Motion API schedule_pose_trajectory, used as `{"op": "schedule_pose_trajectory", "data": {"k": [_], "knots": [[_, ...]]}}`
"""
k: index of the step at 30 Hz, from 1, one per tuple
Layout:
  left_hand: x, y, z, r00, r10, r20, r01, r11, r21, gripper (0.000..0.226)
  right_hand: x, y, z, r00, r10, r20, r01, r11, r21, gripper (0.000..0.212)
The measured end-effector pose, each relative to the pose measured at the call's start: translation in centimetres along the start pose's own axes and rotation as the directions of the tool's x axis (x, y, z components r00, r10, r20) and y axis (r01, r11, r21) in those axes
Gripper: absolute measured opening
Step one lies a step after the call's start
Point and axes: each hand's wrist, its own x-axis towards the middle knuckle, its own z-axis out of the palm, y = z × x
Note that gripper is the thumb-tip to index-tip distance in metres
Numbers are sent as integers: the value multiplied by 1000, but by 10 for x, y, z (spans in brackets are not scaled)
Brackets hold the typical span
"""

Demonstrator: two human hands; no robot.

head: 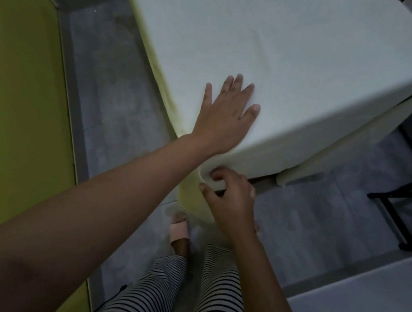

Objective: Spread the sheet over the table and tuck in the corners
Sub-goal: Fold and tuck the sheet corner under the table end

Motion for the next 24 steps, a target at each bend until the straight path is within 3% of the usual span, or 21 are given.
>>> {"op": "schedule_pose_trajectory", "data": {"k": [3,8,16,19,24], "knots": [[0,-1,2,1000,3,-15,-3,1000,-9,56,0,-4,5,995,-52,91,59,995,-77,27],[0,-1,1,1000,0,-28,0,1000,-16,55,-6,-8,4,996,-85,-12,85,995,-53,12],[0,-1,-2,1000,3,-5,-4,1000,-11,55,2,14,-31,982,-179,57,185,971,-150,11],[0,0,0,1000,2,-14,-2,1000,-17,55,6,14,-26,991,-116,-61,109,989,-101,8],[0,0,0,1000,-3,-29,2,1000,-18,54,-2,1,9,965,153,-215,-100,966,237,12]]}}
